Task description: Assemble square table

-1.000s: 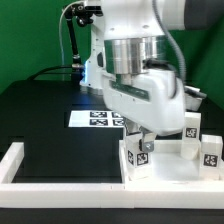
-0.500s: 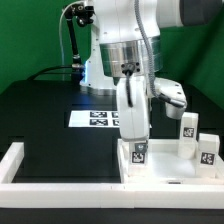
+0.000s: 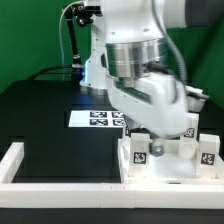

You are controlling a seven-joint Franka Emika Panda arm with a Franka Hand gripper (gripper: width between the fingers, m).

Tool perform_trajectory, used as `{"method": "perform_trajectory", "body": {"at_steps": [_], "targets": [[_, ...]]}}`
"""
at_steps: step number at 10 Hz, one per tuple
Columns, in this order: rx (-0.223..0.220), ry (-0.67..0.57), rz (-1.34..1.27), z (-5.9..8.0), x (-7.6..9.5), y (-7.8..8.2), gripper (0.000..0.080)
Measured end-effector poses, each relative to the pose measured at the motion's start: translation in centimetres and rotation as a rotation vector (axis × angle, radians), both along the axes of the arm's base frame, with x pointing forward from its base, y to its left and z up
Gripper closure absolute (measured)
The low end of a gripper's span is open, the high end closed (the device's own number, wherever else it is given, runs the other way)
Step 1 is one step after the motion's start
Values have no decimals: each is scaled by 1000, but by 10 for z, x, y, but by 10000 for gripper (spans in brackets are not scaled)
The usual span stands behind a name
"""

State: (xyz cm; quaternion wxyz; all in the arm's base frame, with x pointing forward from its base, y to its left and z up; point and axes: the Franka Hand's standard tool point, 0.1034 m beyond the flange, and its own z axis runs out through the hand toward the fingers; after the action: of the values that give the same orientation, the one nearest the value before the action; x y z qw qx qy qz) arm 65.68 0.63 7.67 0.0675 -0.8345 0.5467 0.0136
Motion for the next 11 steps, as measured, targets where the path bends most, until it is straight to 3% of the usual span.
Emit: {"method": "perform_trajectory", "body": {"at_steps": [2, 5, 6, 8, 10, 11], "targets": [[-8, -18, 138, 0, 0, -4, 156], [-127, -47, 771, 5, 0, -13, 151], [-145, -65, 931, 5, 2, -15, 151], [-153, -73, 990, 3, 1, -18, 151], [-151, -69, 942, 2, 1, -19, 416], [-148, -65, 894, 2, 1, -18, 416]]}}
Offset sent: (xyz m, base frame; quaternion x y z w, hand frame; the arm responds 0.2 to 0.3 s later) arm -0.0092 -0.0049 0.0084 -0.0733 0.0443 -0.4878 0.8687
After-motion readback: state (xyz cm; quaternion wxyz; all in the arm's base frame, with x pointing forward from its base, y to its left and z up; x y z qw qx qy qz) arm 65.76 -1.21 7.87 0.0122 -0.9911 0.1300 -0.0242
